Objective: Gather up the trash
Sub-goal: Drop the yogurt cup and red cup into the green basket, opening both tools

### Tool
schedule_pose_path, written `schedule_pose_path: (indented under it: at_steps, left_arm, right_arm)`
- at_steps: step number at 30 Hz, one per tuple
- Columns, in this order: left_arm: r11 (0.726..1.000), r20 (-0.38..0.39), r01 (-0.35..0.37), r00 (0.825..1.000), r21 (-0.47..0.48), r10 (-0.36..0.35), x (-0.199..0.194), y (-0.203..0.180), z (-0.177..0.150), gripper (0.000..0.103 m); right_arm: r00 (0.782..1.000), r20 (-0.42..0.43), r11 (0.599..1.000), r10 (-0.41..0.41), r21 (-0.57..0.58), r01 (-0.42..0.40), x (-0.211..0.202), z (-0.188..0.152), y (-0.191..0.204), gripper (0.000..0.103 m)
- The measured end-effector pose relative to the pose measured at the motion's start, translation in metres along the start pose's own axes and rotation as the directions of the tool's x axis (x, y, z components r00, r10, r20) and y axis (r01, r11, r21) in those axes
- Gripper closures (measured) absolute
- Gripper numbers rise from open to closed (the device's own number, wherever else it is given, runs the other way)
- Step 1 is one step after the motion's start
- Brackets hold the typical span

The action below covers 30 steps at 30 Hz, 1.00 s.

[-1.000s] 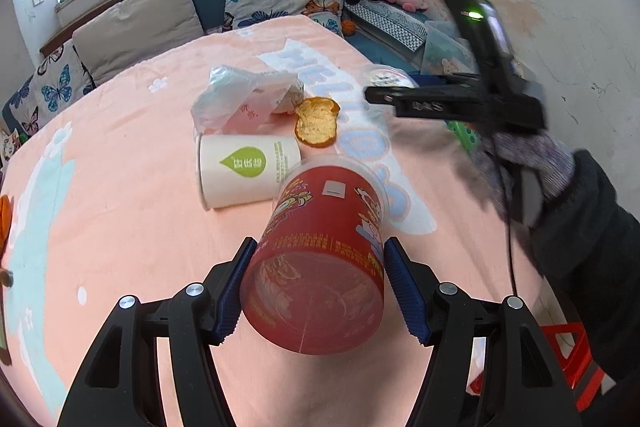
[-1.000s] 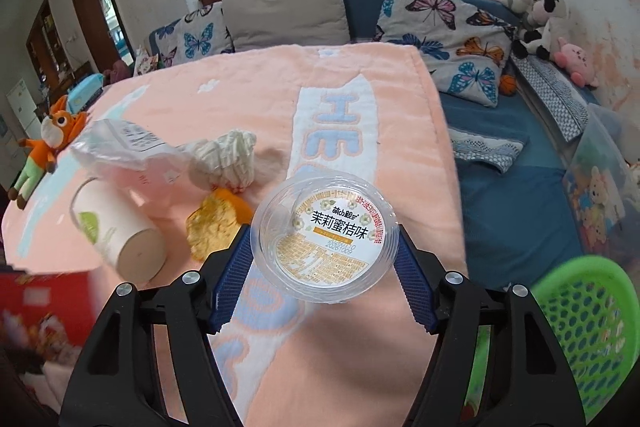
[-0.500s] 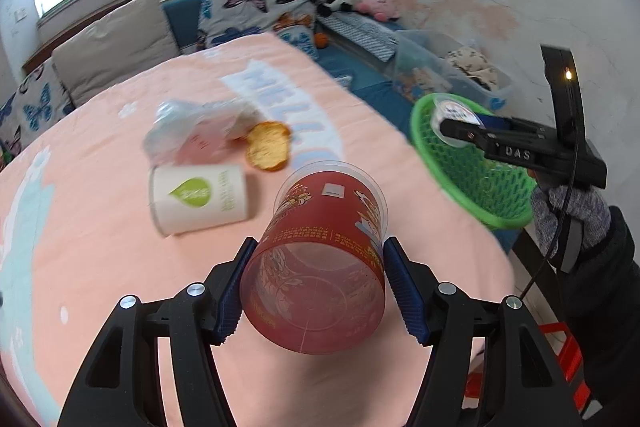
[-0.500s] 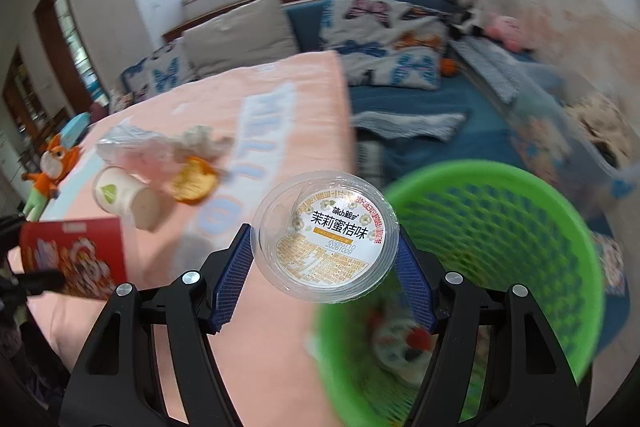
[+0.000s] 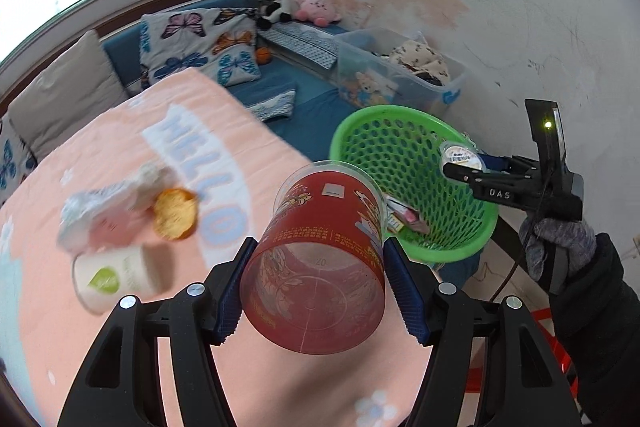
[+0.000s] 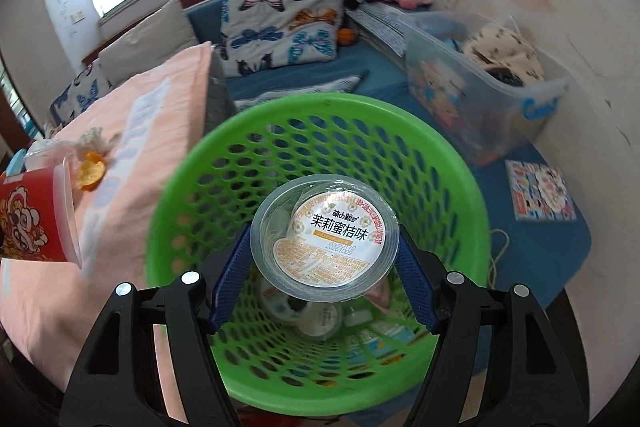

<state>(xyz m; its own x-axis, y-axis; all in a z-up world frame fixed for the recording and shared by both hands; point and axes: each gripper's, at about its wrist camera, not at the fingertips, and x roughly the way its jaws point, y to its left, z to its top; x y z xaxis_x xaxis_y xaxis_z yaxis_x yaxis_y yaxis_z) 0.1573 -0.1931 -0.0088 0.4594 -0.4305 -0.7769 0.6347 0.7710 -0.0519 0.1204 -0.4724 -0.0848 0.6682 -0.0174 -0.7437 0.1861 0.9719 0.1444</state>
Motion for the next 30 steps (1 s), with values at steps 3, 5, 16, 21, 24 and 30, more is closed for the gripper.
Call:
schedule_pose_path:
  at_steps: [3, 5, 16, 21, 24, 30]
  left_arm:
    - [1.0, -0.008, 0.005, 1.0, 0.03, -0.004, 0.009, -0.013, 0.01, 0.041]
    - [0.999, -0.014, 0.009, 1.0, 0.043, -0.008, 0.016, -0.018, 0.016, 0.041]
    - [0.993, -0.047, 0.016, 0.999, 0.121, -0.011, 0.058, -0.057, 0.039, 0.04]
    - [0.99, -0.063, 0.033, 0.998, 0.137, -0.025, 0.068, -0.072, 0.048, 0.041]
    - [0.987, -0.06, 0.02, 0.998, 0.16, -0.011, 0.073, -0.078, 0.048, 0.041]
    - [0.983, -0.053, 0.027, 0.998, 0.182, -0.018, 0.074, -0.089, 0.056, 0.041]
  right_arm:
    - [1.0, 0.004, 1.0, 0.002, 0.025, -0.002, -0.002, -0.003, -0.007, 0.028]
    - [1.0, 0.012, 1.0, -0.001, 0.03, 0.0, -0.005, -0.004, -0.011, 0.027]
    - [0.998, 0.065, 0.998, 0.013, 0.056, -0.016, -0.038, -0.015, -0.022, 0.027]
    - [0.997, 0.08, 0.998, 0.016, 0.066, -0.021, -0.046, -0.019, -0.025, 0.027]
    - [0.996, 0.086, 0.997, 0.019, 0.072, -0.025, -0.05, -0.02, -0.027, 0.027]
    - [0.995, 0.1, 0.996, 0.016, 0.088, -0.025, -0.056, -0.023, -0.033, 0.027]
